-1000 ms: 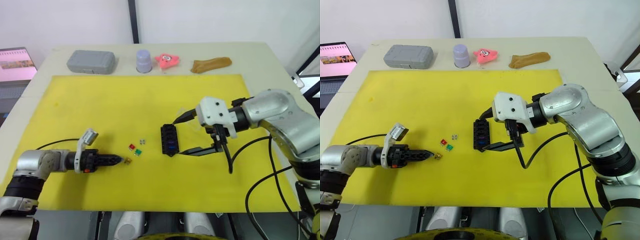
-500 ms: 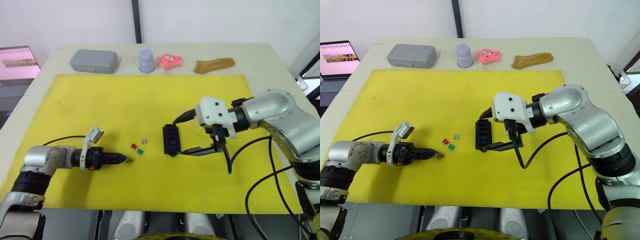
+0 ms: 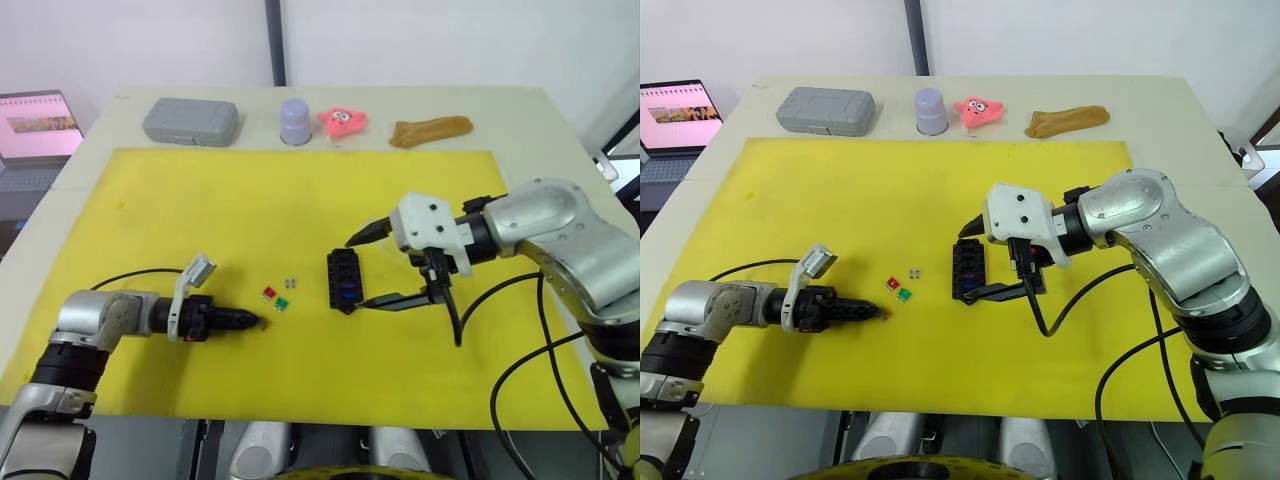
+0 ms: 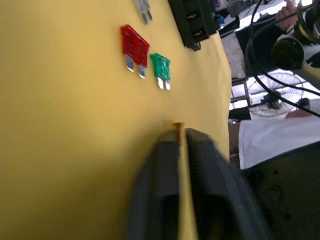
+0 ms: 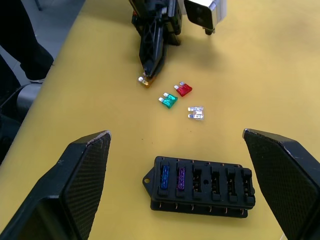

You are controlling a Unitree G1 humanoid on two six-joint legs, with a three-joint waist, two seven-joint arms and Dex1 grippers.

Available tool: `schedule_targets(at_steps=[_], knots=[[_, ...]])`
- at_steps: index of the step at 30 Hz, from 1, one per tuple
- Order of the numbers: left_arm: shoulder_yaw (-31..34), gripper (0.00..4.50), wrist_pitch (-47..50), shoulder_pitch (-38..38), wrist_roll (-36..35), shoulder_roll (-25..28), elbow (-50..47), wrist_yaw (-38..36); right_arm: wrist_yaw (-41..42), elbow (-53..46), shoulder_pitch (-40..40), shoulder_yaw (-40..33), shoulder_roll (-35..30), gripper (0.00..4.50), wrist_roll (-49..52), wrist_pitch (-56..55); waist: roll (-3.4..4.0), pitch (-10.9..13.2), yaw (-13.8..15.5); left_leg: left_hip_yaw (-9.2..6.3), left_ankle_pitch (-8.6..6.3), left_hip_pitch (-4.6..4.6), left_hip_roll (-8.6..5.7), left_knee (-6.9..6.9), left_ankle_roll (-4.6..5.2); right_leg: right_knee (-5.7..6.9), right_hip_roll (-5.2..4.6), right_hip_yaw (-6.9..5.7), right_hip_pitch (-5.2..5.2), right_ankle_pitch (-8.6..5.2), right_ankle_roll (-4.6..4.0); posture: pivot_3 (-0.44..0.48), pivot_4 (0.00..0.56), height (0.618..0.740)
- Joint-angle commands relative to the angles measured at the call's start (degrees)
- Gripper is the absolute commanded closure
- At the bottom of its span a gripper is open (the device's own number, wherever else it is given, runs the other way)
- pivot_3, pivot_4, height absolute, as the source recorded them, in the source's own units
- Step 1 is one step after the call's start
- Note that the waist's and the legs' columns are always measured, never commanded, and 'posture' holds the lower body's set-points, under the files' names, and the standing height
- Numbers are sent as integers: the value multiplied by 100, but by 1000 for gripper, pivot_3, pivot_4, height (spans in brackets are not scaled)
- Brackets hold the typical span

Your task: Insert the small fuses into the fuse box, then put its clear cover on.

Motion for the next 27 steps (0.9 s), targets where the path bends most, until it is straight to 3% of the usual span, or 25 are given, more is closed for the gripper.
schedule_targets(at_steps=[1, 8, 15, 20, 27], knots=[[-245, 4467, 40, 94, 54, -131, -60, 111, -19, -153, -106, -51, 16, 0, 30, -53, 0, 0, -2, 0, 0, 0, 0, 0, 0, 0, 0, 0, 0, 0, 0, 0, 150, 731], [9, 4467, 129, 126, -54, -54, -200, 225, -31, -128, -123, -38, 17, 0, 20, -57, 0, 0, -2, 0, 0, 0, 0, 0, 0, 0, 0, 0, 0, 0, 0, 0, 150, 731], [1100, 4467, 169, 44, -755, -144, -1150, 665, -112, -100, -98, -129, 20, 0, 216, 303, -17, 10, -18, -2, 0, -3, 3, 0, 0, 0, 2, 0, -3, 0, 0, 0, 150, 731], [2011, 4467, 81, -486, -1553, -238, -2297, 1292, -446, 314, -572, -523, 402, 0, 1042, 1486, -29, 18, -97, -3, 3, -9, 8, 0, -5, 0, 4, -1, -10, 0, 0, 0, 150, 731], [1950, 4467, -221, -1169, -1833, -206, -2905, 1647, -827, 906, -1235, -796, 847, 0, 1725, 2504, -29, 17, -236, -2, 21, -6, 8, -5, -38, -1, 10, -1, -11, 0, 0, 0, 150, 731]])
